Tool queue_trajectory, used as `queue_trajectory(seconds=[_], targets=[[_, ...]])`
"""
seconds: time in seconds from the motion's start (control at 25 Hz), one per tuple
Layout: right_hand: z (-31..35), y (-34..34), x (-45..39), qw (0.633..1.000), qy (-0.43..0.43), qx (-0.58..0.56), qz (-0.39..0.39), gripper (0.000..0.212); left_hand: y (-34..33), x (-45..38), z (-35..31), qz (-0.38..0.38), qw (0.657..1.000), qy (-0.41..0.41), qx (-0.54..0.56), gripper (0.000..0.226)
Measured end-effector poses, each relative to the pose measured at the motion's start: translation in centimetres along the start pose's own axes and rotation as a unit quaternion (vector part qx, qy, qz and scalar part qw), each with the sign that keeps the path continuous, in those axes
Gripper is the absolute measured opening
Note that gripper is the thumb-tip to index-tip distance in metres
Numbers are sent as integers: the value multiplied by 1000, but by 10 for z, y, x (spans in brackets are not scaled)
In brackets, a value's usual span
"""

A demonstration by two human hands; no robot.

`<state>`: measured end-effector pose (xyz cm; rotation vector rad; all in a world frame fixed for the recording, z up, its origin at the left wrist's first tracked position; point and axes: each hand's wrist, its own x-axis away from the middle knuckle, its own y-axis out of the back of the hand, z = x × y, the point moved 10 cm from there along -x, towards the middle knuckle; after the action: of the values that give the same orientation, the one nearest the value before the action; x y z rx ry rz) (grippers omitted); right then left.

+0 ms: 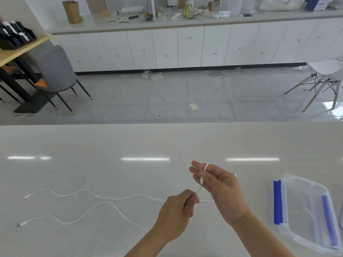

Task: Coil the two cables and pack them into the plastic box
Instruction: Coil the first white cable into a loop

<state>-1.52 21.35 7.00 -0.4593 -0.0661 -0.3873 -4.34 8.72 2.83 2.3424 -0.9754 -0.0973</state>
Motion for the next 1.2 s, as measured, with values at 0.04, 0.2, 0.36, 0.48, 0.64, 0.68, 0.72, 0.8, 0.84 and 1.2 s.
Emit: queue_trajectory(seconds=[0.04, 0.2, 0.36, 0.48, 0.64, 0.68, 0.72, 0.8, 0.84, 1.2], targets=[[-1, 2, -3, 1000, 3, 18, -6, 18, 3, 1, -3, 2, 1000, -4, -31, 21], [-4, 0, -4, 974, 31, 226, -4, 12, 25, 5, -24, 20, 987, -28, -155, 22], [-8, -24, 2, 920, 33, 373, 116, 18, 62, 4, -49, 18, 973, -65, -220, 23], [-14, -44, 14, 871, 4, 425, 246, 24, 86, 5, -66, 40, 964, -120, -233, 21], [-22, -58, 32, 890, -103, 305, 323, 29, 106, 1, -71, 74, 974, -142, -158, 15], [-20, -61, 35, 894, -113, 279, 331, 31, 110, -2, -68, 72, 982, -133, -109, 11], [-18, -63, 36, 900, -117, 254, 334, 33, 113, -6, -63, 66, 989, -120, -55, 8], [-14, -66, 35, 917, -118, 192, 328, 34, 115, -11, -53, 47, 993, -99, 38, 7], [-11, -67, 35, 927, -117, 154, 322, 33, 115, -13, -48, 32, 992, -95, 72, 7], [11, -59, 0, 985, -50, -56, 152, 33, 64, -16, -19, -61, 982, -28, 177, 24]])
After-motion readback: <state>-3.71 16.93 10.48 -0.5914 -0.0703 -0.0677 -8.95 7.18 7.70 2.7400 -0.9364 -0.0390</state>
